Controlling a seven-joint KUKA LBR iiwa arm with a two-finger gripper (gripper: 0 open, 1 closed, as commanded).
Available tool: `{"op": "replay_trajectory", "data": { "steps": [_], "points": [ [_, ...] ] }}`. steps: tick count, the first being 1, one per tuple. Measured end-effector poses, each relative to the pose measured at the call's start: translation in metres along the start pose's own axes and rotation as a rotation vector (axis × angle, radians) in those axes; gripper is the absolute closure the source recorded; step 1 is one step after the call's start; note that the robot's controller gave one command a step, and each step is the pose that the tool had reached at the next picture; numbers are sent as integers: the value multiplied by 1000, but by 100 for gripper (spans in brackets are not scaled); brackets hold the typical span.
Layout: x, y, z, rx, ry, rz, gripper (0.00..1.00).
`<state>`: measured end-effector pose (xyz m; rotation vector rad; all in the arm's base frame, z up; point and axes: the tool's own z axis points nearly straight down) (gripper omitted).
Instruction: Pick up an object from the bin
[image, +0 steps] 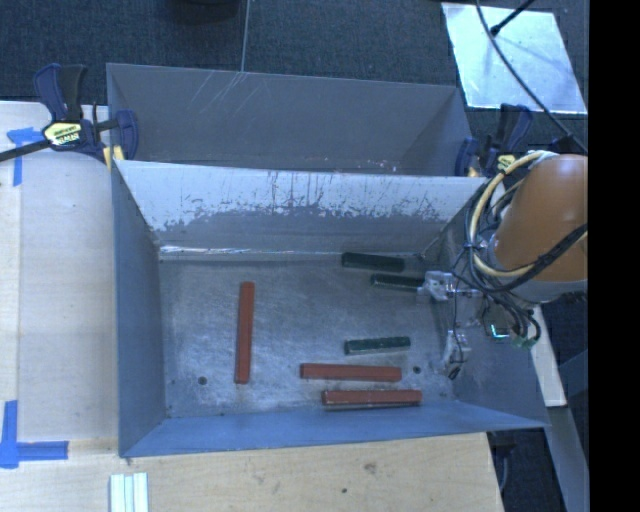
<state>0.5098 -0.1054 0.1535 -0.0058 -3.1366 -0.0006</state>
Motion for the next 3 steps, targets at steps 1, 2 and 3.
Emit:
{"op": "replay_trajectory", "data": {
  "steps": [1, 2, 3],
  "points": [
    [-25, 138, 80, -2, -3, -193, 0],
    [-43, 126, 0, 4, -15, -532, 0],
    [7, 121, 87, 1, 0, -598, 0]
  ]
}}
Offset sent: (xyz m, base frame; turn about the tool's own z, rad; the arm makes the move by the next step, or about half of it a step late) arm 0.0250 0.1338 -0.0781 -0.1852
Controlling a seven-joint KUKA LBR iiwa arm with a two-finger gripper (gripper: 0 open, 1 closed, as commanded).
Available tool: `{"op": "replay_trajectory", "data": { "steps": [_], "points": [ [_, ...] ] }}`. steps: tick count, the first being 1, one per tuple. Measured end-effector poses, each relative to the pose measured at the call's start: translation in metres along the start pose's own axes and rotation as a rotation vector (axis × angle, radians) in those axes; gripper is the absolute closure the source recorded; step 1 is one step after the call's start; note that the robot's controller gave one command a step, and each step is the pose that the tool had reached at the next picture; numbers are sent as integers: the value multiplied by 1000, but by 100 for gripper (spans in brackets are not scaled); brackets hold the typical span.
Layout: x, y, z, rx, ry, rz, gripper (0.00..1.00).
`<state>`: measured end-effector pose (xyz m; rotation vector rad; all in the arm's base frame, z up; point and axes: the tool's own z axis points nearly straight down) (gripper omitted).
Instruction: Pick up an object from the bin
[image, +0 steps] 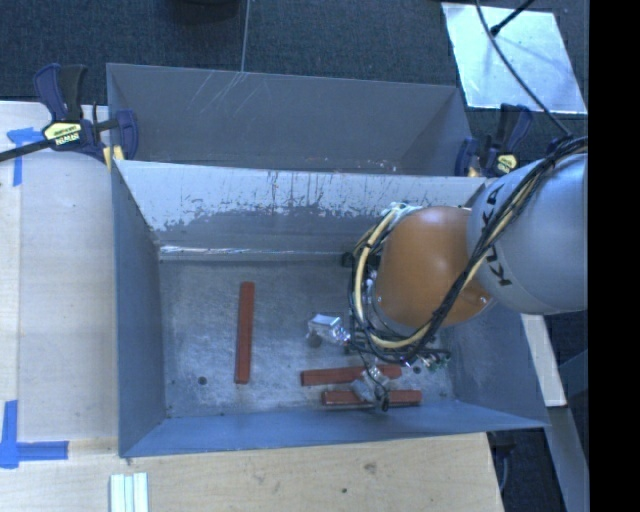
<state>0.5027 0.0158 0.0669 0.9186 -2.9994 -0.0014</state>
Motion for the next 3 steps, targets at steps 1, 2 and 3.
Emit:
{"op": "replay_trajectory", "data": {
  "steps": [1, 2, 3],
  "points": [
    [-3, -2, -6, 6, -7, -1, 100],
    [-16, -2, -115, 9, -15, -57, 100],
    [-14, -1, -111, 3, -8, -57, 0]
  ]
}}
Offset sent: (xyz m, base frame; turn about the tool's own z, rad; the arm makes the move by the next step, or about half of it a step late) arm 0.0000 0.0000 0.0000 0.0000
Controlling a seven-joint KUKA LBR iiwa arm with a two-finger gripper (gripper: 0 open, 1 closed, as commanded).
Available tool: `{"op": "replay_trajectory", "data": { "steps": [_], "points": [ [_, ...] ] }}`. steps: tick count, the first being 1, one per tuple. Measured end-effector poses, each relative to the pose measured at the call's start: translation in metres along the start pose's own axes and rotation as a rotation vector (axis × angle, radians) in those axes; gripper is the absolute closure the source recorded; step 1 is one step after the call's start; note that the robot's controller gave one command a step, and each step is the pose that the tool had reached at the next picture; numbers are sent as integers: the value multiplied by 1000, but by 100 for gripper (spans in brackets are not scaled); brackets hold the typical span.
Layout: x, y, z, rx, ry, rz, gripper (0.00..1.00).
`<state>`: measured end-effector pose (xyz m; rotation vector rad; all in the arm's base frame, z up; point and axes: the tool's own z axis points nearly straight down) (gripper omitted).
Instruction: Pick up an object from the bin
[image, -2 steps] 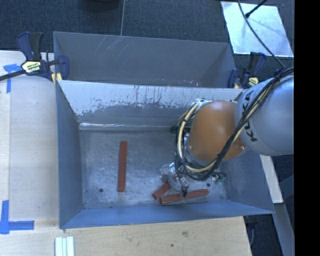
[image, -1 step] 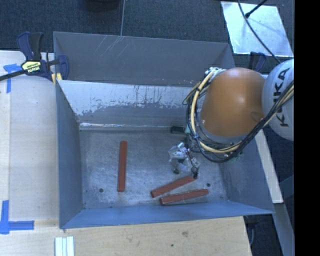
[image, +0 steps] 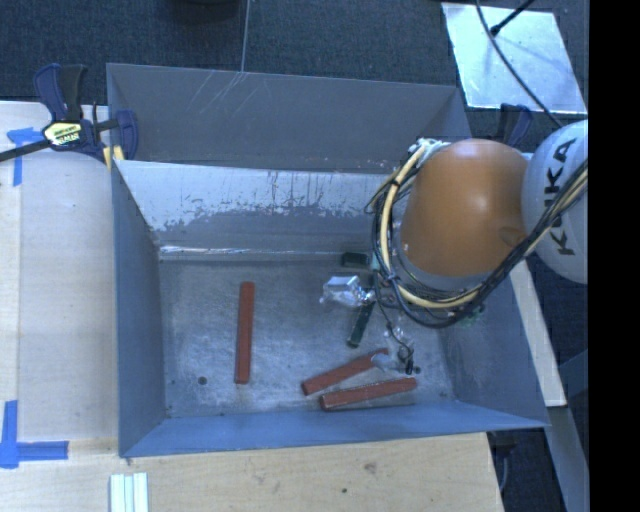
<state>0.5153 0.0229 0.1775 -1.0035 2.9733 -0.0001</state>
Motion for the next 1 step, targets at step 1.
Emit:
{"op": "replay_trajectory", "data": {
  "steps": [1],
  "points": [
    [0, 30, 108, -4, 5, -569, 0]
  ]
}}
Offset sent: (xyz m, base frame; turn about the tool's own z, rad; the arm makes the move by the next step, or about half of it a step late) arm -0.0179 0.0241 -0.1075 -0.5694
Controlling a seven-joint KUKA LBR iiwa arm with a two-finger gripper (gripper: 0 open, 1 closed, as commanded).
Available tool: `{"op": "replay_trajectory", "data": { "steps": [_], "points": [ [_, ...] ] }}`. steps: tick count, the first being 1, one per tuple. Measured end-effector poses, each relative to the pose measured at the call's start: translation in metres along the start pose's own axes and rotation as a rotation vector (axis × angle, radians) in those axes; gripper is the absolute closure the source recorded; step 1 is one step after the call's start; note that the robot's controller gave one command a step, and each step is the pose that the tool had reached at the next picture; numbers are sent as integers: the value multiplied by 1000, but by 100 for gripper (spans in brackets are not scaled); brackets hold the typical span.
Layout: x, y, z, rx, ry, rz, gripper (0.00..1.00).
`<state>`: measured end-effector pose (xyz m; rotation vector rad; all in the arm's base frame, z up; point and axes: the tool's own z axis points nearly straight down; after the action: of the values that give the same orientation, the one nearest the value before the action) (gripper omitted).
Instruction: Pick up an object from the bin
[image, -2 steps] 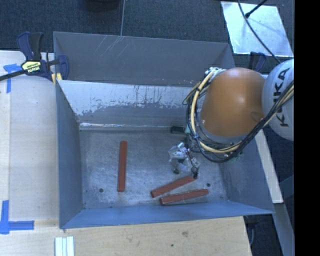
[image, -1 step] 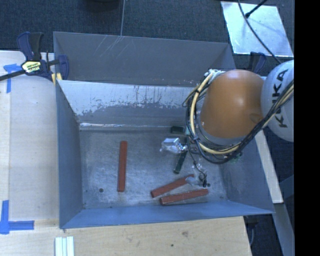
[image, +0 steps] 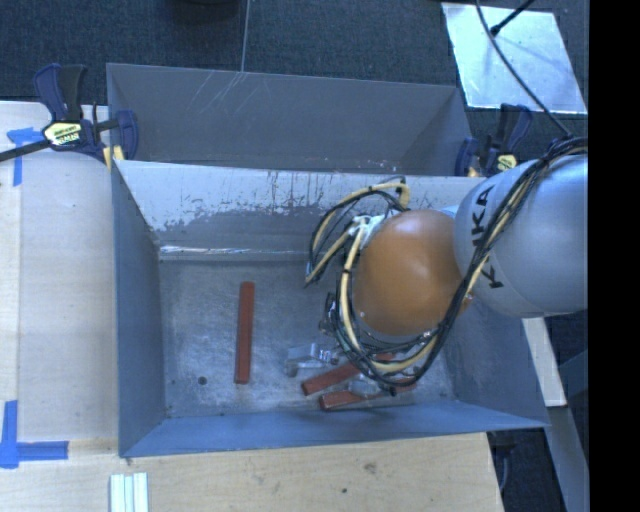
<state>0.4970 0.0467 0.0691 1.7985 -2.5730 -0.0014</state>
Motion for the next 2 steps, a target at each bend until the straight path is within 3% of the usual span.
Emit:
{"op": "replay_trajectory", "data": {
  "steps": [1, 2],
  "points": [
    [-1, -3, -4, 8, -4, 2, 100],
    [0, -1, -1, 4, -2, 1, 0]
  ]
}}
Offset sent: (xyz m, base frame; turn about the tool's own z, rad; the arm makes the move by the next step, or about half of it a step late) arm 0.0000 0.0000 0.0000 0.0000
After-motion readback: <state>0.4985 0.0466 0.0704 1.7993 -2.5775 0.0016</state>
